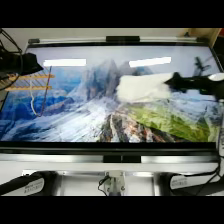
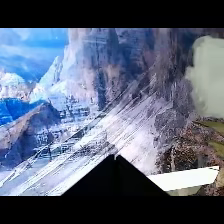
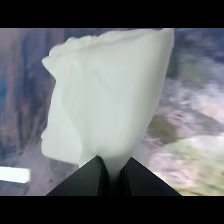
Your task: Fold the shirts.
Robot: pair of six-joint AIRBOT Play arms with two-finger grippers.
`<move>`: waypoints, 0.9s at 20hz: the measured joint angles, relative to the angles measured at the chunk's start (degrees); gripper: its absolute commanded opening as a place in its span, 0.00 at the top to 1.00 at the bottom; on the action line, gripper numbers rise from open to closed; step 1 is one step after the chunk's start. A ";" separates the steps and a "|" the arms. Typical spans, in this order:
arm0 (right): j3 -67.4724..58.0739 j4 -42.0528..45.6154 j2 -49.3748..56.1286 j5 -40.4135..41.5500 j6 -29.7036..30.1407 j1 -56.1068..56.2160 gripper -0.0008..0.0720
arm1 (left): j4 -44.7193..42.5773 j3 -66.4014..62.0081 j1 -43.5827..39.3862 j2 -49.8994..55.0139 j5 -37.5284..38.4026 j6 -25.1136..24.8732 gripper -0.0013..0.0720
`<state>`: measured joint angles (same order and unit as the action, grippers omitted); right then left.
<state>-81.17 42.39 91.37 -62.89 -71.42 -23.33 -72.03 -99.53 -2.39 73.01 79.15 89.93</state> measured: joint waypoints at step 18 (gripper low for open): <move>30.10 36.17 -17.94 -11.41 -12.87 -37.42 0.91 | -0.02 3.48 -7.56 0.22 -0.59 0.35 0.94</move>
<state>-51.07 78.56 73.43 -74.30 -84.29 -60.75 -72.05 -96.05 -9.96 73.23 78.56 90.28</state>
